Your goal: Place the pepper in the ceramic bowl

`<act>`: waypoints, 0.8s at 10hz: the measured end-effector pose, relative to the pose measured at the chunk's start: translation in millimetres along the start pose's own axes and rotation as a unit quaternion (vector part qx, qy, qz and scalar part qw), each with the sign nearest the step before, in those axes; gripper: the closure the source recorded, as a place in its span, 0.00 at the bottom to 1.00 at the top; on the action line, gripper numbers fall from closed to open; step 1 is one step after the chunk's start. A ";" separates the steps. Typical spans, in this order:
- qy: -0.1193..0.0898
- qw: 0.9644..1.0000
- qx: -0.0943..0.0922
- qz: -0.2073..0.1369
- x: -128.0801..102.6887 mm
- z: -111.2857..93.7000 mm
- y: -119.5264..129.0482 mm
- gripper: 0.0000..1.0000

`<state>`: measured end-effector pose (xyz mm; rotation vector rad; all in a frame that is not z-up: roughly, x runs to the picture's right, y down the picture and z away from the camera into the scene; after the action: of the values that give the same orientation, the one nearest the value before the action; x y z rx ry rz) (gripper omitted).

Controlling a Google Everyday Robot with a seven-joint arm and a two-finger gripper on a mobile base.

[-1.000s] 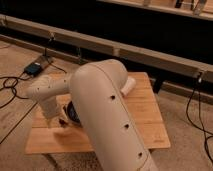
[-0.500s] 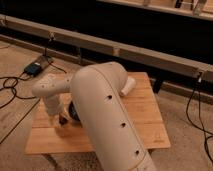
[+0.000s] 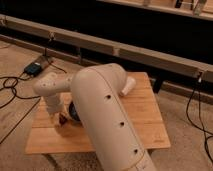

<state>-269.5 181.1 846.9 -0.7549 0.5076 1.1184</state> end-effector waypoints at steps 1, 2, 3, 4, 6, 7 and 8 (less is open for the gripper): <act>0.000 1.000 0.000 -0.002 -0.3 0.8 -0.1 0.67; -0.001 1.000 0.000 -0.004 -0.6 0.8 -0.1 0.75; -0.001 1.000 0.001 -0.006 -0.4 1.6 -0.2 0.86; -0.001 1.000 0.001 -0.009 -0.4 0.9 0.3 0.96; -0.012 1.000 -0.008 -0.018 -2.9 -10.1 8.3 1.00; -0.020 0.999 -0.013 -0.021 -4.6 -19.0 11.3 1.00; -0.031 0.999 -0.019 -0.023 -6.8 -29.5 13.6 1.00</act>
<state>-284.5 157.8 828.6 -0.7585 0.4152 1.1084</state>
